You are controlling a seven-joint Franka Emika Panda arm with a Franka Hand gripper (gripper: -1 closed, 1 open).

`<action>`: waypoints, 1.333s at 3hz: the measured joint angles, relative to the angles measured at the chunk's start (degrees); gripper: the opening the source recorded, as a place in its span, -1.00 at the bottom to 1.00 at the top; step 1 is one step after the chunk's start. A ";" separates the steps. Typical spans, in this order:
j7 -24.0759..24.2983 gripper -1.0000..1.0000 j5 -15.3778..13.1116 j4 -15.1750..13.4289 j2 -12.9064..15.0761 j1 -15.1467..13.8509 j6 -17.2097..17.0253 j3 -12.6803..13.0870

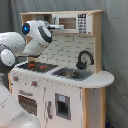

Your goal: Play with the kitchen

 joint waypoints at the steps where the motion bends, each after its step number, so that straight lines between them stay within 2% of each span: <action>1: -1.37 -1.00 -0.03 -1.79 1.40 3.32 3.20 -2.59; 4: -4.24 -1.00 -0.06 -7.33 1.42 15.75 4.99 -12.74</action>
